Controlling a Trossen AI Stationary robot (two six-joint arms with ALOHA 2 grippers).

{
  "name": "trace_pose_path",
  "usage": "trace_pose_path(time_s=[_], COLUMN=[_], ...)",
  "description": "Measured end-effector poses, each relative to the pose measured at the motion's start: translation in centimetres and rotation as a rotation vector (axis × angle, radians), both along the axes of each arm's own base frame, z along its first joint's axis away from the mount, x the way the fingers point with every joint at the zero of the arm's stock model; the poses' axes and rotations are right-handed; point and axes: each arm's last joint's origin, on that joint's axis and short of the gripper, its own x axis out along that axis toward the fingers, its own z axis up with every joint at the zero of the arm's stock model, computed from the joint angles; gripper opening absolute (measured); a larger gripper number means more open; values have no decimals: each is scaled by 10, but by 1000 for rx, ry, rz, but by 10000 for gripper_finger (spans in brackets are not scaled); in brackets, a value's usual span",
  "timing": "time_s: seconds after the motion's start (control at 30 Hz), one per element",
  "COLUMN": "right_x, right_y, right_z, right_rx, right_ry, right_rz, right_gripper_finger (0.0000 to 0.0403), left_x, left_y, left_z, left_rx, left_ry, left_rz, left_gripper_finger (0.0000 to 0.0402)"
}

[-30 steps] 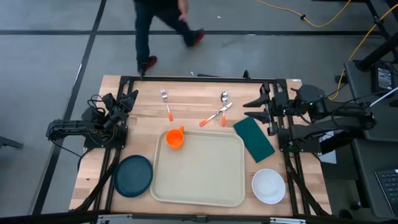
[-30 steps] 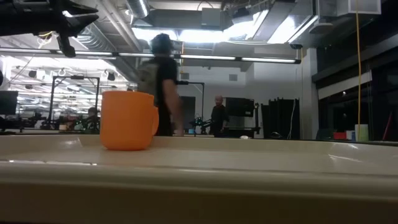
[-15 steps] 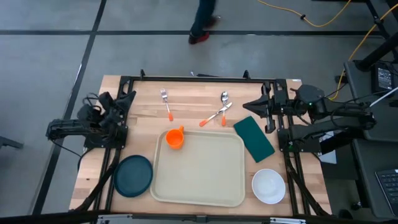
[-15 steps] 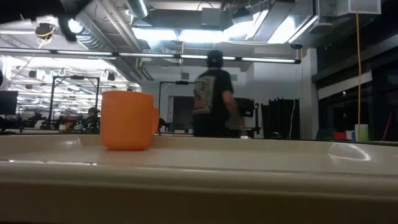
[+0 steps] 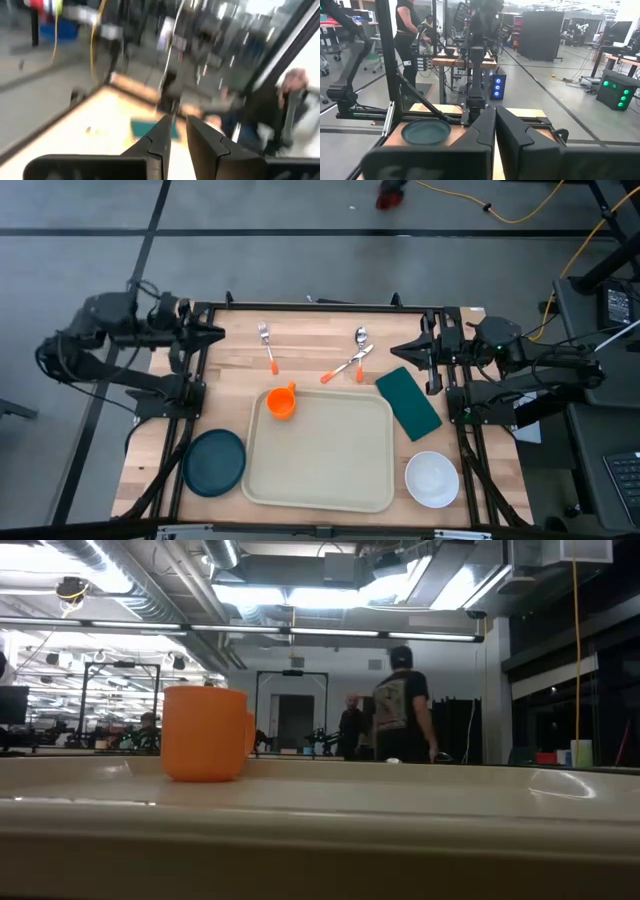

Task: Set up tray
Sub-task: Put the blue plate on the light brown serving tray to the bottom of the orange mug

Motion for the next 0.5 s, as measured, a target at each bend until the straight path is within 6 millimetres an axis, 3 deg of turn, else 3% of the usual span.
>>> trace_pose_path(time_s=[0.23,0.37,0.5], right_x=[0,0,0], right_y=[0,0,0], right_z=[-4,-4,-4], right_rx=[-1,2,2], right_ry=[39,42,45], right_rz=[0,0,0], right_gripper_finger=[19,19,19], left_x=[22,29,31], left_y=[-1,-1,-2], left_z=[15,6,-11], left_rx=[-69,-110,-171], left_ry=[333,448,669], left_rz=[-22,-18,-13], left_gripper_finger=[59,59,68])
